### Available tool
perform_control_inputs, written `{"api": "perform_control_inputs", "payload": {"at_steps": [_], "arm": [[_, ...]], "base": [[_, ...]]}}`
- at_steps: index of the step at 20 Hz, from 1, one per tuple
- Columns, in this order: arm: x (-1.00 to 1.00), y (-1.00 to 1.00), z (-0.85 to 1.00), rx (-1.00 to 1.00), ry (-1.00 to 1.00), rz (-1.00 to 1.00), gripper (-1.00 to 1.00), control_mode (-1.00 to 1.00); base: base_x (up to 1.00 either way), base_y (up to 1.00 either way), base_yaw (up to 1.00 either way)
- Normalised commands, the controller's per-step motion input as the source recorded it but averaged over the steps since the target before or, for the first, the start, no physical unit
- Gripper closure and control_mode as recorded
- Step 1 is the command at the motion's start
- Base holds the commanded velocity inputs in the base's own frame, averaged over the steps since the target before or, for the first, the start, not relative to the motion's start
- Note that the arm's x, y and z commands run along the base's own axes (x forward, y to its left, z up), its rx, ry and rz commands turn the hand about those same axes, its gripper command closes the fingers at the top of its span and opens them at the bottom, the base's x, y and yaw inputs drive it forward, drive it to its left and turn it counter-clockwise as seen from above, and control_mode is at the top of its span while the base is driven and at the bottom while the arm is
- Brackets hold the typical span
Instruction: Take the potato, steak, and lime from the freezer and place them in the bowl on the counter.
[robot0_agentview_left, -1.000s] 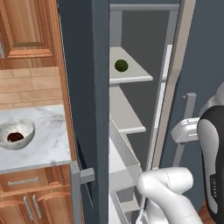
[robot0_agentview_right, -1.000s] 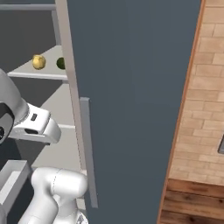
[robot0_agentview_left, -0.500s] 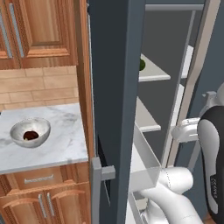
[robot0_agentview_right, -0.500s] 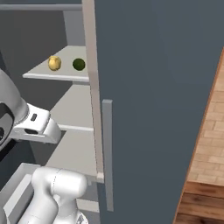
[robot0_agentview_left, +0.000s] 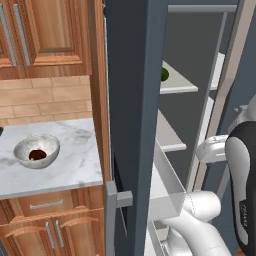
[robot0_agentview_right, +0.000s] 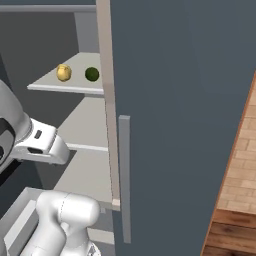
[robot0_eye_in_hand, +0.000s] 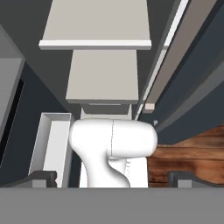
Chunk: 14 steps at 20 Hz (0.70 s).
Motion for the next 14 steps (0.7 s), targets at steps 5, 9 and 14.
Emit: {"api": "perform_control_inputs", "payload": {"at_steps": [5,9,14], "arm": [[0.00,0.00,0.00,0.00,0.00,0.00,-1.00,1.00],[0.00,0.00,0.00,0.00,0.00,0.00,-1.00,1.00],[0.00,0.00,0.00,0.00,0.00,0.00,-1.00,1.00]], "base": [[0.64,0.00,0.01],[0.67,0.00,0.00],[0.67,0.00,0.00]]}}
